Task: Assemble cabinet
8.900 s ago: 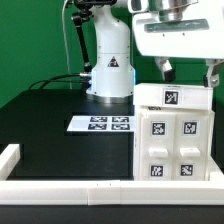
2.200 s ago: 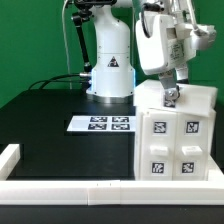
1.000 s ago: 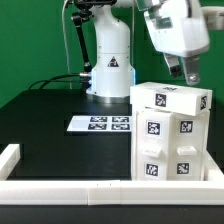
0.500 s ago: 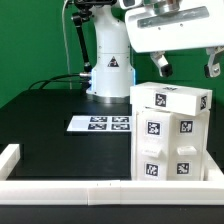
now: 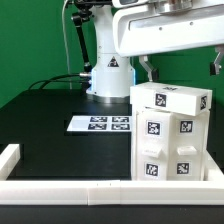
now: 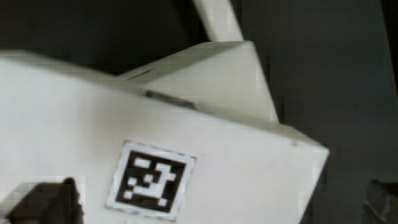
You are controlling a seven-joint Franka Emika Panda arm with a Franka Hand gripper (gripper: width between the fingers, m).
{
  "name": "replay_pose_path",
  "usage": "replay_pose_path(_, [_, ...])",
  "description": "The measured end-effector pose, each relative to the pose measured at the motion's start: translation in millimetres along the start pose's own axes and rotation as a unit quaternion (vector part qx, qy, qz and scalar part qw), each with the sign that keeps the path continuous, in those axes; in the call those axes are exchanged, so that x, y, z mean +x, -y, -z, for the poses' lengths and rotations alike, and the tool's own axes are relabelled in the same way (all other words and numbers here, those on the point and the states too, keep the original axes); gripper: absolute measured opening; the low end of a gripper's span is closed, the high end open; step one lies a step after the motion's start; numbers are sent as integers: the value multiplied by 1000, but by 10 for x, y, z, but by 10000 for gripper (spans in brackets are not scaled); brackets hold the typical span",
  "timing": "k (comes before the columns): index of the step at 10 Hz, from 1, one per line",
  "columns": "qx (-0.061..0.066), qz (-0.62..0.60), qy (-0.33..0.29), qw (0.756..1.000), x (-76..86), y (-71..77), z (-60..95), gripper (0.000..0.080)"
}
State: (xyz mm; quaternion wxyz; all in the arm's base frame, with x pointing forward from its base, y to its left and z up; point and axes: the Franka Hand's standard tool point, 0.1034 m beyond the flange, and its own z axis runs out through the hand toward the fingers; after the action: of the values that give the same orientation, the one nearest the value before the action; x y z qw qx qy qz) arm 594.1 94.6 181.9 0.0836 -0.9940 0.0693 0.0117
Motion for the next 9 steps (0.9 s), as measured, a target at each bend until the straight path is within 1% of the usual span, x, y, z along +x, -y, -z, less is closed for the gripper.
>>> replay_pose_path(1, [-8, 57, 0, 998, 4, -16, 4, 797])
replay_pose_path(2, [-19, 124, 2, 992, 7, -41, 0, 797])
replay_pose_path(3, [-25, 181, 4, 983, 7, -59, -10, 797])
replay_pose_path(4, [-25, 234, 6, 972, 6, -76, -16, 797])
replay_pose_path(8, [-24, 349, 10, 937, -6, -187, -89, 797])
replay_pose_path(9, [-25, 343, 7, 939, -8, -200, -128, 797])
